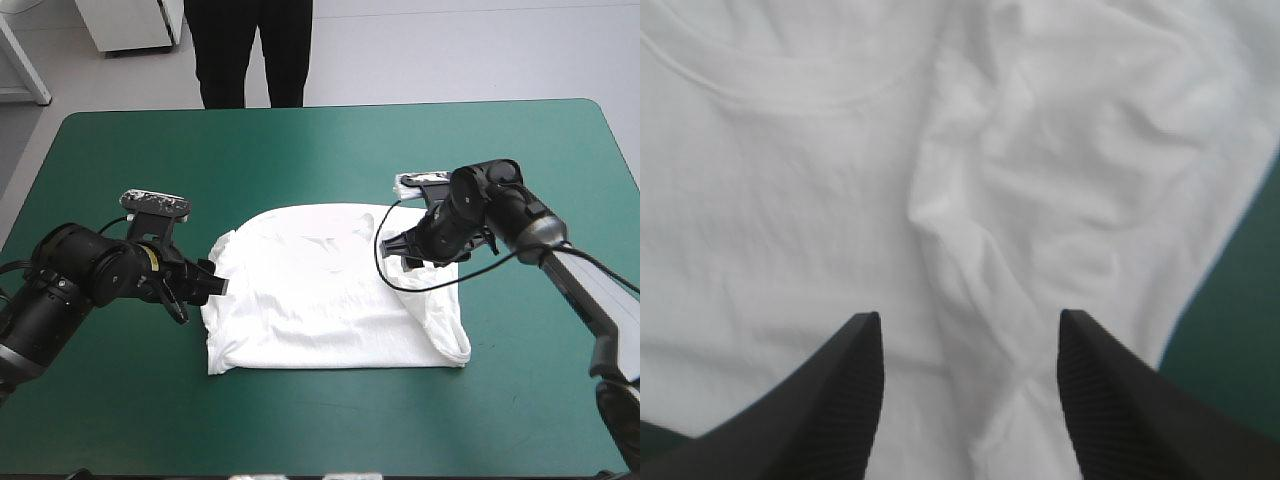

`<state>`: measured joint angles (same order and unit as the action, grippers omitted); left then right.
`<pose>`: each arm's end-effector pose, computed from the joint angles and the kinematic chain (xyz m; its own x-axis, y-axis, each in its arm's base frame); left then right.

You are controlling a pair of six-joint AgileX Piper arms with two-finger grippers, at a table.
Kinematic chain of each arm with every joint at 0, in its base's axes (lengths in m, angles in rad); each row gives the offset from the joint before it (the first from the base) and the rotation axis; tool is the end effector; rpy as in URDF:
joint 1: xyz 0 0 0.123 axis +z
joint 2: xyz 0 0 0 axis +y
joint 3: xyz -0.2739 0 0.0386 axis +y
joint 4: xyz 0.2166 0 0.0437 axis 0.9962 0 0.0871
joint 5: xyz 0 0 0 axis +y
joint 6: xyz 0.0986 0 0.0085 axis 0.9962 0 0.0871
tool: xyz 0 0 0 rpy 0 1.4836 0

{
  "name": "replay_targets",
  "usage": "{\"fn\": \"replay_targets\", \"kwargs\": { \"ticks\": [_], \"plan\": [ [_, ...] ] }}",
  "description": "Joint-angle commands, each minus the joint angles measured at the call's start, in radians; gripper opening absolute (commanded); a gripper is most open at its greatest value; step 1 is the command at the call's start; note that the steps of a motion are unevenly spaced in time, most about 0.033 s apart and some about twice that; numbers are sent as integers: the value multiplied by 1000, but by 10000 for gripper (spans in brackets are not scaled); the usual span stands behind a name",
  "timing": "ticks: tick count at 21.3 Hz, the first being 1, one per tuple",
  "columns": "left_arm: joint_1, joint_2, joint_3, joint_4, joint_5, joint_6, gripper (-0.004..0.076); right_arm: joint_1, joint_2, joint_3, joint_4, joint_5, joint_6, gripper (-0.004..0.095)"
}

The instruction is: Fold the cloth

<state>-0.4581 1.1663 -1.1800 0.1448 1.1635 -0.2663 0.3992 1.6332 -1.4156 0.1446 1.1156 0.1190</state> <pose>0.1777 -0.0730 0.3511 -0.8436 0.1871 -0.5032 0.2100 0.9776 0.0115 0.2789 0.1316 0.2970 -0.9345 -0.1985 -0.2954 -0.2582 0.9493 0.1792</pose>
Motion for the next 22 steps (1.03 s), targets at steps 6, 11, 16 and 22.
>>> {"fn": "replay_targets", "kwargs": {
  "ticks": [6, 11, 16, 22],
  "plan": [
    [-7, -16, 4, -35, 97, -98, 545, -2, -387, 288, -70, -3, 134, 509],
    [-7, -1, 148, -82, 65, -110, 545, -2, -520, 372, -70, 24, 185, 509],
    [-7, 45, 296, -145, -91, -106, 540, -2, -539, 372, -67, 22, 193, 509],
    [-7, 231, 317, -145, -205, -100, 461, -2, -537, 372, -61, 22, 193, 492]
  ]
}}
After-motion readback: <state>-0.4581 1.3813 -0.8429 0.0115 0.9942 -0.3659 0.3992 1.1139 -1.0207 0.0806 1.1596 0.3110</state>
